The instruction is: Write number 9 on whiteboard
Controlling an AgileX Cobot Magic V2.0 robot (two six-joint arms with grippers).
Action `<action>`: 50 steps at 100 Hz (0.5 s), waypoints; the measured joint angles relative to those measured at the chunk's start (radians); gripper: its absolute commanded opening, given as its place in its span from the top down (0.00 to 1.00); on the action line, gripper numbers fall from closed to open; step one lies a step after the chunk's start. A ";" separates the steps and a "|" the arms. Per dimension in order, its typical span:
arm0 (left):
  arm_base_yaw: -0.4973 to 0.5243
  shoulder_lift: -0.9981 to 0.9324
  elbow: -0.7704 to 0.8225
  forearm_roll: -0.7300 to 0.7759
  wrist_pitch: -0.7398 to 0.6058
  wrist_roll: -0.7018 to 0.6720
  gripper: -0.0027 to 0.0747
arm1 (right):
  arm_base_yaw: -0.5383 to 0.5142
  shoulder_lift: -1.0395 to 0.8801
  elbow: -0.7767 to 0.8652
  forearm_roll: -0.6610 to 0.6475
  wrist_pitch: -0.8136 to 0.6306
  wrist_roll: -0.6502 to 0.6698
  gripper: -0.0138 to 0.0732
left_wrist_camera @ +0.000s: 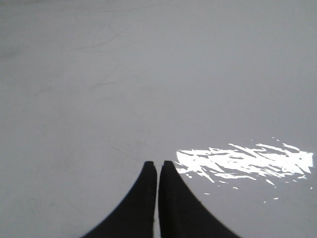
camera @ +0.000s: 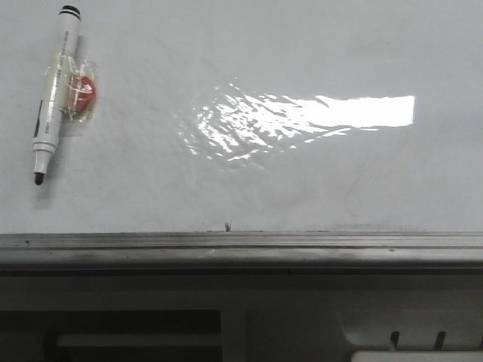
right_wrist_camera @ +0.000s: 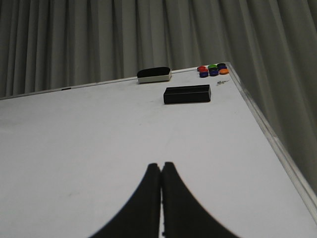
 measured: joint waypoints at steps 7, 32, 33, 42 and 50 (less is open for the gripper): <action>0.000 0.000 0.000 0.005 0.009 0.000 0.99 | 0.000 0.000 0.000 0.000 0.092 0.039 0.92; 0.000 0.040 -0.088 0.005 0.139 0.000 0.99 | 0.000 0.031 -0.041 0.040 0.419 0.081 0.92; 0.000 0.048 -0.097 0.005 0.142 0.000 0.99 | 0.000 0.038 -0.046 0.040 0.424 0.081 0.92; 0.000 0.100 -0.154 0.015 0.172 0.000 0.99 | 0.000 0.095 -0.093 0.046 0.498 0.083 0.92; 0.000 0.152 -0.203 0.039 0.192 0.000 0.99 | 0.000 0.170 -0.140 0.048 0.552 0.083 0.92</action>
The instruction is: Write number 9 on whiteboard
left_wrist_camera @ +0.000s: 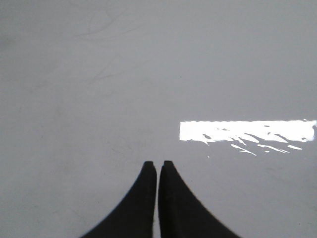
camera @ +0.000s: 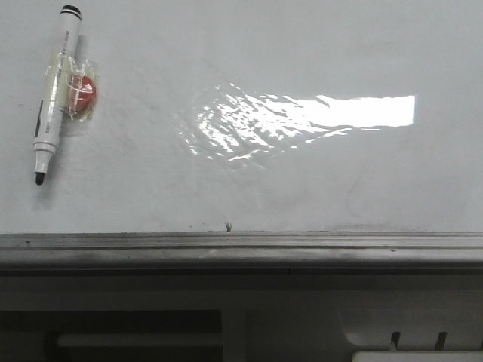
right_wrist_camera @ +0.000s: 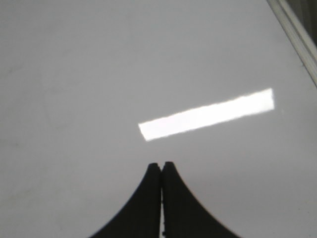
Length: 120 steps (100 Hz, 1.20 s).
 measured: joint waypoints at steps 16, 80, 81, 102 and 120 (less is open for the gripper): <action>0.000 0.081 -0.077 0.021 0.008 0.000 0.99 | 0.000 0.157 -0.138 0.000 0.151 0.000 0.92; -0.384 0.251 -0.088 -0.049 -0.006 0.000 0.54 | 0.000 0.422 -0.187 0.001 0.084 0.000 0.92; -0.391 0.259 -0.088 -0.049 -0.013 0.000 0.54 | 0.000 0.422 -0.187 0.001 0.084 0.000 0.92; -0.557 0.430 -0.088 -0.051 -0.087 0.000 0.54 | 0.000 0.422 -0.187 0.002 0.107 0.000 0.92; -0.624 0.602 -0.088 -0.103 -0.171 0.000 0.54 | 0.000 0.422 -0.187 0.002 0.127 0.000 0.92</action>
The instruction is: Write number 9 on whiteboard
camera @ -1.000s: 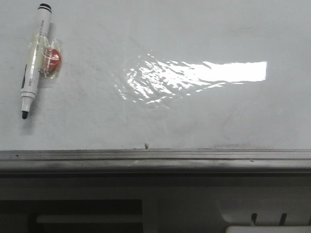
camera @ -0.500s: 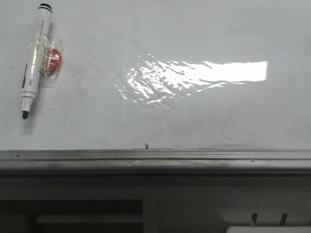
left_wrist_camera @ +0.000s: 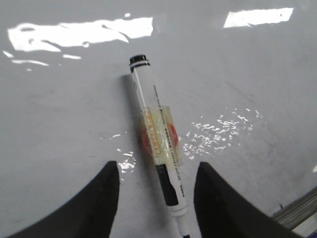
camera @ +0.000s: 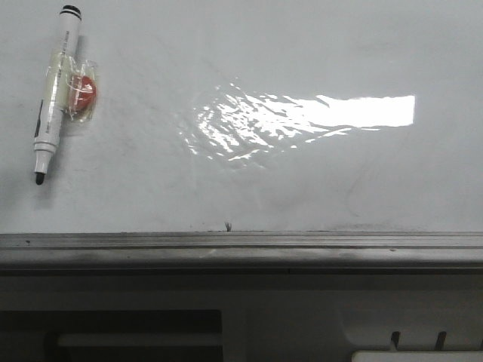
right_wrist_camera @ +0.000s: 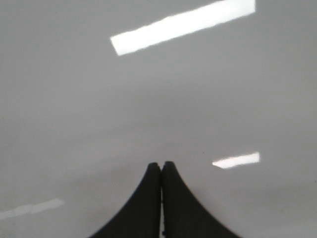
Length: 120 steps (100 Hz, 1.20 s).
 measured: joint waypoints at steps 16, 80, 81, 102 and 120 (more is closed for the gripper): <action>-0.020 0.140 0.000 -0.025 -0.094 0.000 0.54 | 0.000 0.000 0.000 0.000 0.016 0.000 0.92; -0.028 0.330 -0.005 -0.026 -0.229 -0.001 0.87 | 0.000 0.000 0.000 0.005 0.064 0.000 0.92; -0.028 0.333 -0.005 -0.026 -0.229 -0.001 0.90 | 0.000 0.000 0.000 0.005 0.064 0.000 0.92; -0.028 0.343 -0.005 -0.020 -0.241 -0.001 0.99 | 0.035 0.000 0.000 0.005 0.147 0.000 0.92; -0.029 0.328 -0.005 0.003 -0.233 -0.002 0.99 | 0.215 0.000 -0.031 0.007 0.239 -0.004 0.92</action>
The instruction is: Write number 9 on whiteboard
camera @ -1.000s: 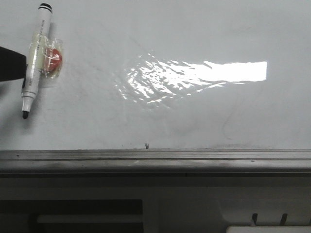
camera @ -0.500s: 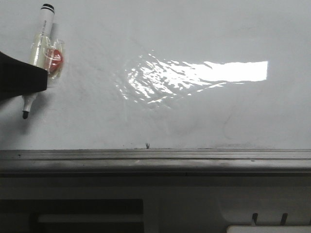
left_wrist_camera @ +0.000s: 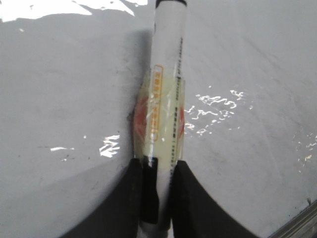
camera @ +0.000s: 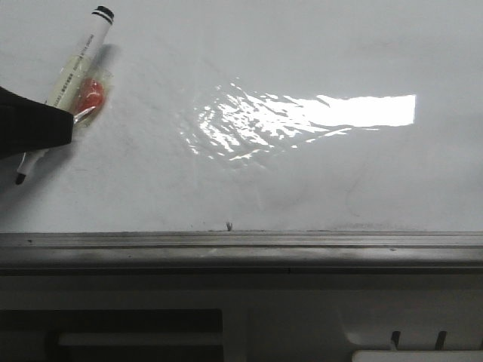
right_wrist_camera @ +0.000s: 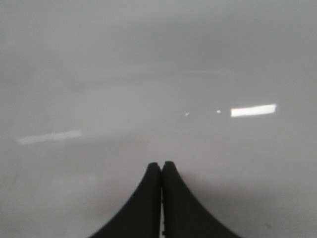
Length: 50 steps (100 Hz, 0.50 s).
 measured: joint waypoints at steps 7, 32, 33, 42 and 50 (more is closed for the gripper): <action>-0.010 -0.018 0.000 0.035 0.022 0.000 0.99 | 0.099 0.002 -0.027 0.000 0.050 -0.022 0.92; -0.129 -0.092 0.002 0.323 0.050 -0.002 0.99 | 0.473 0.047 -0.130 0.001 0.095 -0.102 0.92; -0.133 -0.094 0.002 0.330 0.050 -0.002 0.99 | 0.493 0.050 -0.137 0.001 0.095 -0.104 0.91; -0.184 -0.097 0.002 0.419 0.050 -0.002 0.99 | 0.619 0.097 -0.179 0.001 0.096 -0.121 0.84; -0.226 -0.097 0.002 0.490 0.052 -0.002 0.99 | 0.709 0.137 -0.214 0.001 0.098 -0.123 0.69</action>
